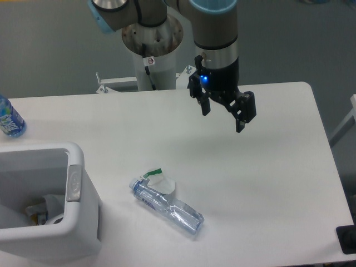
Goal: Place the trash in the trash can
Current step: 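Move the open gripper toward the bottle and white wrapper on the table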
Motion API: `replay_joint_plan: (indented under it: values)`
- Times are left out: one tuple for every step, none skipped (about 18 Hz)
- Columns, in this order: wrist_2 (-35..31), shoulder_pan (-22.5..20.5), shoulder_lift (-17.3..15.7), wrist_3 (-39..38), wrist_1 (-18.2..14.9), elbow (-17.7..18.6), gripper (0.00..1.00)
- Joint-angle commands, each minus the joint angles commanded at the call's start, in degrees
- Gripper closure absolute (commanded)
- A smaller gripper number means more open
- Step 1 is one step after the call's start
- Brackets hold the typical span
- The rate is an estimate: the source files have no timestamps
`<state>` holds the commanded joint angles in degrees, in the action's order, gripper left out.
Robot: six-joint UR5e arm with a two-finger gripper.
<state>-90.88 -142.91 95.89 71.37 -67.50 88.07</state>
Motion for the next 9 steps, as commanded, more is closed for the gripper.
replay_joint_plan:
  values:
    - [0.0, 0.1, 0.1, 0.0, 0.0, 0.1, 0.0]
    - [0.0, 0.1, 0.3, -0.3, 0.0, 0.0, 0.0]
    - [0.0, 0.2, 0.4, -0.4, 0.0, 0.1, 0.0]
    - [0.0, 0.2, 0.4, -0.4, 0.3, 0.1, 0.0]
    - [0.0, 0.3, 0.4, -0.5, 1.0, 0.2, 0.0]
    - [0.0, 0.4, 0.4, -0.5, 1.5, 0.4, 0.0]
    - [0.0, 0.4, 0.5, -0.7, 2.0, 0.6, 0.0]
    - [0.0, 0.4, 0.6, -0.8, 2.3, 0.8, 0.0]
    - [0.1, 0.4, 0.8, -0.8, 2.3, 0.8, 0.0]
